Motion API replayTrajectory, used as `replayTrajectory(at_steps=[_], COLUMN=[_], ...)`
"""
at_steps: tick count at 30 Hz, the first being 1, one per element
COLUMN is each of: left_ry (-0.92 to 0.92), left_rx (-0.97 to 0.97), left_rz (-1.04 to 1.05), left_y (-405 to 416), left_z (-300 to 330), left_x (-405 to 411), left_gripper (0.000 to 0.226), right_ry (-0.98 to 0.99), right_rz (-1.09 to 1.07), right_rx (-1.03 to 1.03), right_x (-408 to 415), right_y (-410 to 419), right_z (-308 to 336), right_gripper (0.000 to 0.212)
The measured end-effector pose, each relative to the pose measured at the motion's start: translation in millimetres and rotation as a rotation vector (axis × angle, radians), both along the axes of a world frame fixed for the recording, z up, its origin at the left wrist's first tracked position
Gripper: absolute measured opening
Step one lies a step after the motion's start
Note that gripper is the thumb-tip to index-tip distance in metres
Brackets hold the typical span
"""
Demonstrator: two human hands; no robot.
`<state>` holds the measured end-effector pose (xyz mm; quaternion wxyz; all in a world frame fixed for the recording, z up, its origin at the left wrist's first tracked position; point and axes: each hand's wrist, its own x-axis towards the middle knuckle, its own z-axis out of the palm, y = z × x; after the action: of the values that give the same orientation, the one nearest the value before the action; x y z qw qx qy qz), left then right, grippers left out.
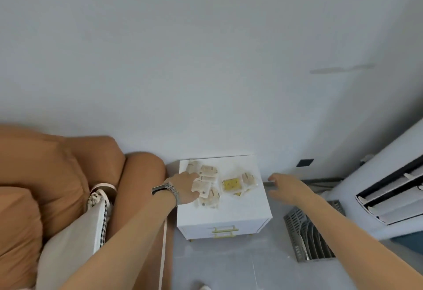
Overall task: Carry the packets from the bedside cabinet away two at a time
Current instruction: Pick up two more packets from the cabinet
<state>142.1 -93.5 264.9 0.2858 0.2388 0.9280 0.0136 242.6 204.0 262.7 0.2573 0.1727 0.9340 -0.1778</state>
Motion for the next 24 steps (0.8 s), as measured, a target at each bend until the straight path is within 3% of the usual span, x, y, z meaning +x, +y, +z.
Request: replayTrajectory(at_steps=[7, 16, 21, 24], left_ry=[-0.091, -0.078, -0.07, -0.093], left_rx=[-0.004, -0.062, 0.006, 0.085], left_rz=[0.009, 0.038, 0.075, 0.173], left_y=[43, 72, 86, 93], left_z=[-80, -229, -298, -328], left_x=[-56, -104, -104, -99], left_gripper=[0.059, 0.046, 0.039, 0.04], right_ry=[-0.026, -0.064, -0.002, 0.016], right_rz=[0.064, 0.118, 0.277, 0.292], right_rx=[0.025, 0.004, 0.06, 0.059], right_x=[-73, -147, -180, -191], right_y=[12, 30, 21, 10], right_z=[-87, -248, -328, -360], right_gripper=[0.05, 0.047, 0.052, 0.065])
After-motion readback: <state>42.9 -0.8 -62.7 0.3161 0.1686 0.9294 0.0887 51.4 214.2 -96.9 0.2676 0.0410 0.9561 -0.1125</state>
